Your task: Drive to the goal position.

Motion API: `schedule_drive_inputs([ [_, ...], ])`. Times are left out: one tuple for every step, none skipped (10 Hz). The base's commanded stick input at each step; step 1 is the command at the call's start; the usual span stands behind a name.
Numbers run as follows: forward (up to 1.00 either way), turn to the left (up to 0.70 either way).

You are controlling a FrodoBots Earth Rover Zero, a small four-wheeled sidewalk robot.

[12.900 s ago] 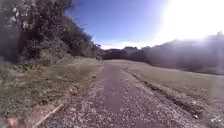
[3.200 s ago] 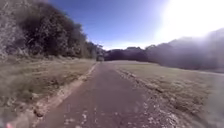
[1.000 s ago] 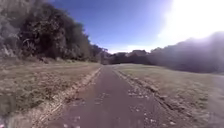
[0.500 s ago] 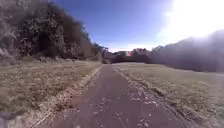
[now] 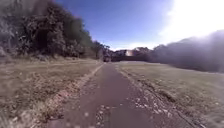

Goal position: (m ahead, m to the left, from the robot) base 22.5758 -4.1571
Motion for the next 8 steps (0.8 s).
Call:
schedule_drive_inputs([
  [0.60,-0.01],
  [0.60,0.00],
  [0.60,0.00],
  [0.60,0.00],
  [0.60,0.00],
  [0.60,0.00],
  [0.60,0.00],
  [0.60,0.00],
])
